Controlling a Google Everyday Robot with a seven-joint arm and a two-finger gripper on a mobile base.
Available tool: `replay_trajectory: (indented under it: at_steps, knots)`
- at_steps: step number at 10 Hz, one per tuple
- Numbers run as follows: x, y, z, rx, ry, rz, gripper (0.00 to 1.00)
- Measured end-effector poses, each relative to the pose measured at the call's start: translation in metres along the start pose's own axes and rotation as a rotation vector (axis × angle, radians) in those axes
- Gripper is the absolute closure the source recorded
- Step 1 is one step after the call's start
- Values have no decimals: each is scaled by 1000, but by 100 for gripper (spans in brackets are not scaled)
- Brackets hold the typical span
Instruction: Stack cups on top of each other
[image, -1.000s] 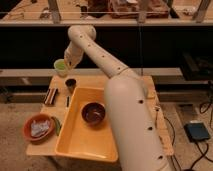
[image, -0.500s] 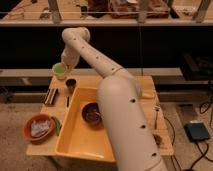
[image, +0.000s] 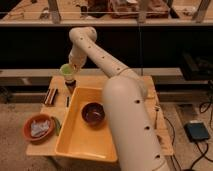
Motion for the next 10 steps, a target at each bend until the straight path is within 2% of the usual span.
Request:
replay_trajectory:
  at_steps: [4, 10]
  knots:
    - [1, 12, 6, -26, -11, 2, 100]
    - [0, 12, 10, -22, -19, -5, 100]
